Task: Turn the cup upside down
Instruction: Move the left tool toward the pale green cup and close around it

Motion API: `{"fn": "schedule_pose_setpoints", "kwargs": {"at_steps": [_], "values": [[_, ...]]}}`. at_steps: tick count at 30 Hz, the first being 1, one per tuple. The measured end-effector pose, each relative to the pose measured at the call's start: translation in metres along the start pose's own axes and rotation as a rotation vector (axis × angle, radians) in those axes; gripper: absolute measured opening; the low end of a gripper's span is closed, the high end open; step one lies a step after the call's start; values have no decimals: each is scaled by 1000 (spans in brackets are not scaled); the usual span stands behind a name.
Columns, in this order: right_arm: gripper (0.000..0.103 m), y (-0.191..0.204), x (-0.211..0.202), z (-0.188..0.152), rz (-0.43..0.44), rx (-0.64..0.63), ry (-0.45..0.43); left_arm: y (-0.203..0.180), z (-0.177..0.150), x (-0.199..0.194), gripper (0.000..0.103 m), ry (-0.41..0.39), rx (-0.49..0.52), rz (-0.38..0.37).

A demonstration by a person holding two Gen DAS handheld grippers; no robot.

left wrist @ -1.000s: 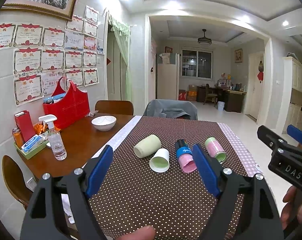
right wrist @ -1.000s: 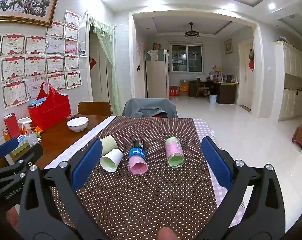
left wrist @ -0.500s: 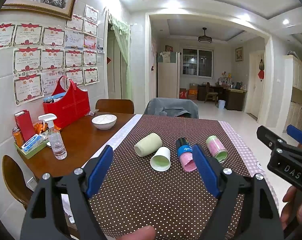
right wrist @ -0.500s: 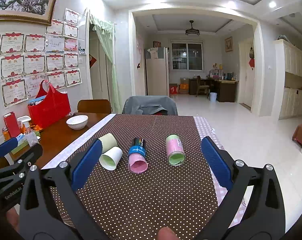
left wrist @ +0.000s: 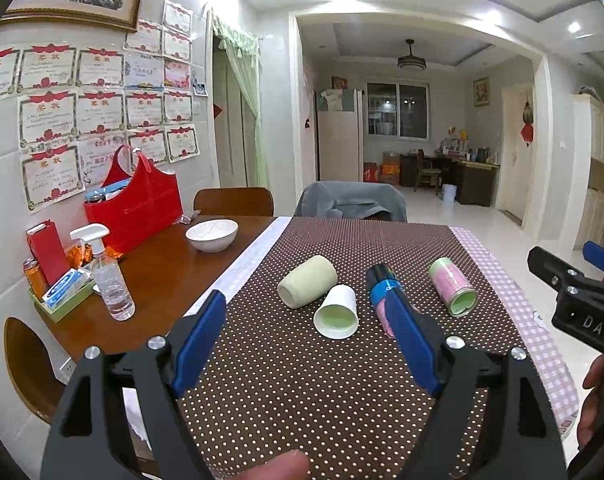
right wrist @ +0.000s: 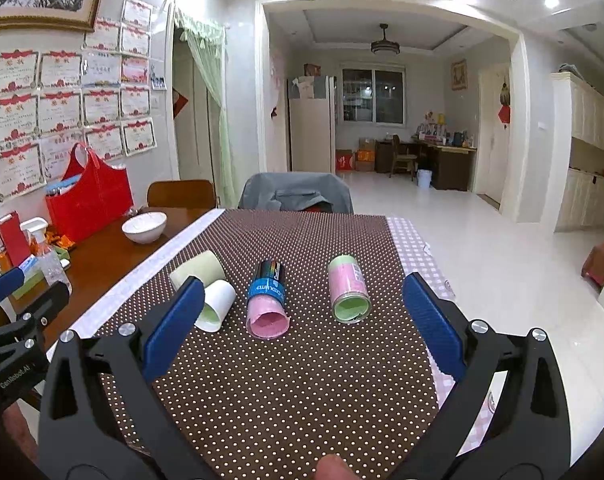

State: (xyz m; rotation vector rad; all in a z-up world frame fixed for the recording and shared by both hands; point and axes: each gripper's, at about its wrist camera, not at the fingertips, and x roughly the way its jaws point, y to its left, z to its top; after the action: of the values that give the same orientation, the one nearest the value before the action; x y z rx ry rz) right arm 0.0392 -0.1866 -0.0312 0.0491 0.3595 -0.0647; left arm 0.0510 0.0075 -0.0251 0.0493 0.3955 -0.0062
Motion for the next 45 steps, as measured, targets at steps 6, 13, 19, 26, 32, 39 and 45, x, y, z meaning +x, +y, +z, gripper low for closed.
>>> {"fn": "schedule_pose_setpoints", "kwargs": {"at_steps": [6, 13, 19, 26, 32, 39, 45], "values": [[97, 3, 35, 5, 2, -13, 57, 6, 5, 40, 80, 49, 9, -1], [97, 3, 88, 12, -17, -19, 128, 15, 12, 105, 80, 127, 31, -6], [97, -2, 136, 5, -45, -12, 208, 15, 12, 169, 80, 212, 74, -36], [97, -6, 177, -3, -66, -15, 275, 21, 10, 238, 80, 325, 114, -90], [97, -1, 207, -3, -64, -26, 318, 17, 6, 285, 80, 390, 173, -112], [97, 3, 239, -4, -51, -37, 353, 20, 6, 338, 80, 480, 219, -133], [97, 5, 266, -8, -39, -32, 382, 12, 6, 378, 80, 568, 293, -202]]}}
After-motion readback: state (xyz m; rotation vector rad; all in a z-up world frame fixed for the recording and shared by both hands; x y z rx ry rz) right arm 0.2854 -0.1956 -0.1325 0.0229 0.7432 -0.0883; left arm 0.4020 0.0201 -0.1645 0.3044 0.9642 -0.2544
